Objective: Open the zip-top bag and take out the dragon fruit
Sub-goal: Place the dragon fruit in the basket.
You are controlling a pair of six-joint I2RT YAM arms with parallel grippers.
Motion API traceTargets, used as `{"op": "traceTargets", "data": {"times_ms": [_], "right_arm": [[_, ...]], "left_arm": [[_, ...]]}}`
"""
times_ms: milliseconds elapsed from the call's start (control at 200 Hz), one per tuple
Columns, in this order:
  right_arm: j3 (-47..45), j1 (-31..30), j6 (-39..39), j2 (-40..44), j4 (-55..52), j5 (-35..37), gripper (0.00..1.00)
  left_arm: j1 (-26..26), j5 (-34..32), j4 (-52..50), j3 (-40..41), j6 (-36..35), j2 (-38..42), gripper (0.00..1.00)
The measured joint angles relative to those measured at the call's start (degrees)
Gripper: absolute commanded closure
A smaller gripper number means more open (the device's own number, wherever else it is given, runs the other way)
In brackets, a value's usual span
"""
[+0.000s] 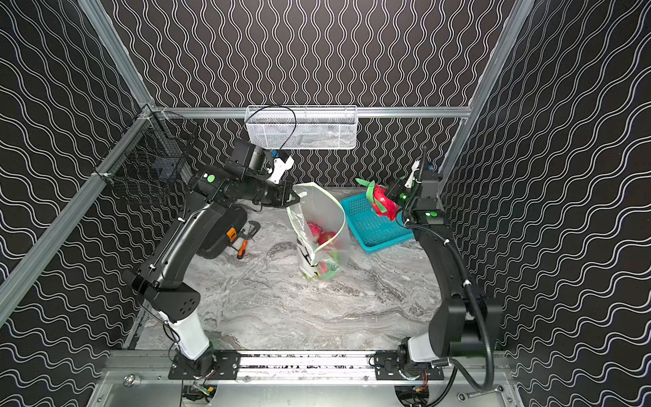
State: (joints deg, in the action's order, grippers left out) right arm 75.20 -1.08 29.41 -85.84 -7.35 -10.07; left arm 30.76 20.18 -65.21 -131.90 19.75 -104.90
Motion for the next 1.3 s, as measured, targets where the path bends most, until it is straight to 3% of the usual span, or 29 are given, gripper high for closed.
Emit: {"op": "traceTargets", "data": {"times_ms": [375,530,620,851,1001,1156,1301], "right_arm": [[-2.6,0.6,-2.0,-11.0,2.5,-1.1,1.00],[-2.1,1.1,-2.5,-13.0,1.8,-1.4,0.59],[-0.3,1.3,-3.5,-13.1,0.9,-1.7,0.51],[4.9,1.5,-4.5,-4.1,-6.4,-2.2,0.48],[7.7,0.4,-2.4,6.2,-7.0,-10.8,0.49],[8.5,-8.5,1.6,11.8,-8.2,-24.3,0.52],[6.8,-17.2,5.4,15.4,-9.8,-29.9,0.57]], "left_arm": [[-0.5,0.9,-6.0,-10.4,1.0,-3.1,1.00],[-0.6,1.2,-6.6,-7.5,0.9,-3.0,1.00],[-0.7,1.6,-6.3,-5.2,0.9,-3.0,1.00],[-0.5,2.6,-5.4,-3.0,0.6,-3.1,1.00],[0.4,2.8,-5.4,-5.1,0.4,-5.6,1.00],[1.7,2.8,-5.5,-7.8,-0.2,-8.6,1.00],[2.5,2.7,-5.4,-8.2,-0.3,-10.1,1.00]]}}
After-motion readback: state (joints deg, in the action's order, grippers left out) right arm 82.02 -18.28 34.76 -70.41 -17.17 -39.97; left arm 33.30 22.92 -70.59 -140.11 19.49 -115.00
